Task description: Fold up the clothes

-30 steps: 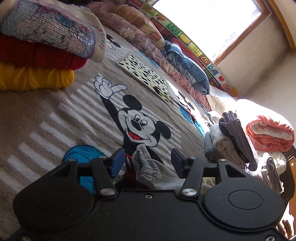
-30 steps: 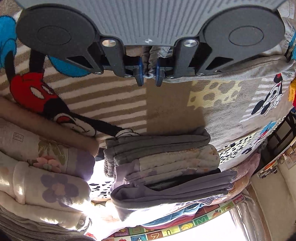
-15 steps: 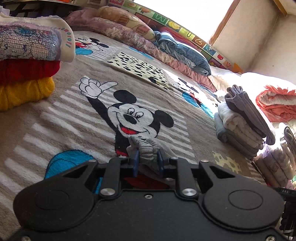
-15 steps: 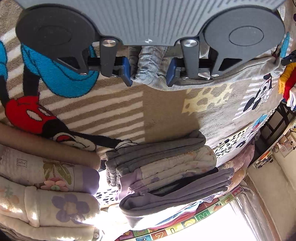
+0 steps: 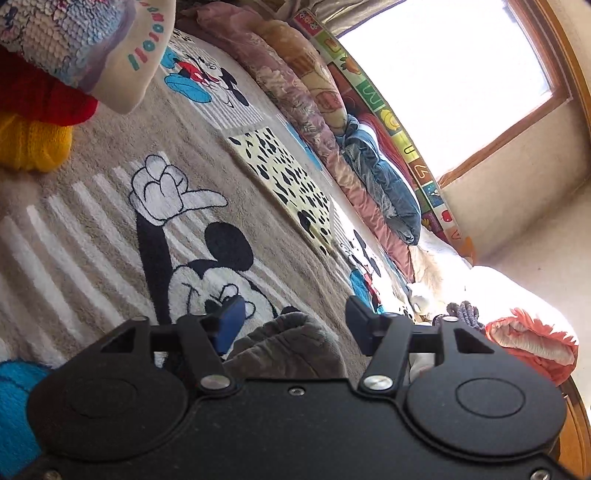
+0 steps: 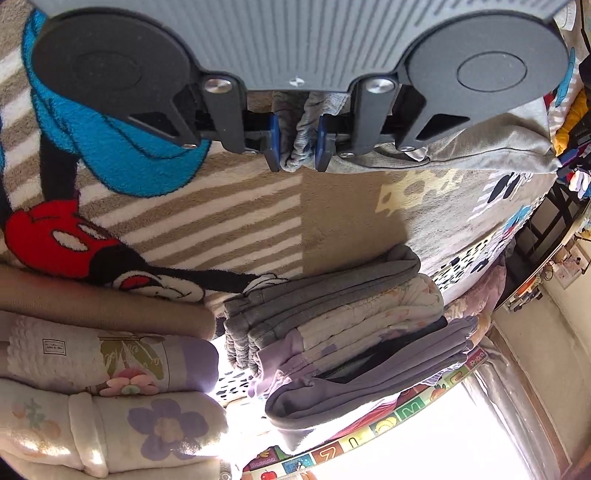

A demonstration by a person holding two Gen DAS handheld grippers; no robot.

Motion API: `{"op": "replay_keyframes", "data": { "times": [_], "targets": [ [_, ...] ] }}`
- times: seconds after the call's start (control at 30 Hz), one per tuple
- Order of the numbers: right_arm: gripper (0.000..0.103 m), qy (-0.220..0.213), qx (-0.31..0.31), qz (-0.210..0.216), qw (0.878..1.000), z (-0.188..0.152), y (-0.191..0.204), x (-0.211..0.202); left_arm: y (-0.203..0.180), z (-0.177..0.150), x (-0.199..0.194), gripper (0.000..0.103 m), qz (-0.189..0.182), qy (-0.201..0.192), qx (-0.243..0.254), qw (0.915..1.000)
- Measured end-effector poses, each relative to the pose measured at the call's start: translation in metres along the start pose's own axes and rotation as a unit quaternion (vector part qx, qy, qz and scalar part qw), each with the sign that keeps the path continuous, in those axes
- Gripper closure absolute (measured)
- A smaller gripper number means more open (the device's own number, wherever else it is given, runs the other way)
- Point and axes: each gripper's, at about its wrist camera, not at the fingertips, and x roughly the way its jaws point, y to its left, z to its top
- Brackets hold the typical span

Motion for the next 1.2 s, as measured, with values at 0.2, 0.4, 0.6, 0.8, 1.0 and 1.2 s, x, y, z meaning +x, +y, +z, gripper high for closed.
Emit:
{"op": "replay_keyframes", "data": {
  "times": [0.2, 0.4, 0.6, 0.8, 1.0, 1.2],
  "targets": [
    [0.083, -0.011, 0.028, -0.001, 1.0, 0.002, -0.008, 0.006, -0.003, -0.003, -0.004, 0.038, -0.001, 0.01, 0.023, 0.9997],
    [0.084, -0.019, 0.042, -0.013, 0.999, -0.001, -0.008, 0.003, -0.016, -0.013, -0.021, 0.038, 0.015, 0.023, 0.052, 0.9983],
    [0.065, -0.024, 0.036, -0.003, 0.999, 0.004, -0.002, -0.018, -0.032, -0.032, -0.052, 0.038, 0.018, 0.053, 0.107, 0.9927],
    [0.046, -0.043, 0.05, 0.045, 0.997, -0.03, 0.005, -0.073, -0.038, -0.071, -0.08, 0.038, 0.03, 0.096, 0.139, 0.9852],
    [0.044, -0.048, 0.106, 0.086, 0.99, -0.101, 0.0, -0.112, -0.037, -0.117, -0.104, 0.038, 0.05, 0.128, 0.146, 0.9797],
    [0.042, -0.045, 0.096, 0.099, 0.989, -0.116, 0.005, -0.109, -0.029, -0.15, -0.121, 0.038, 0.073, 0.14, 0.123, 0.9798]
  ]
}}
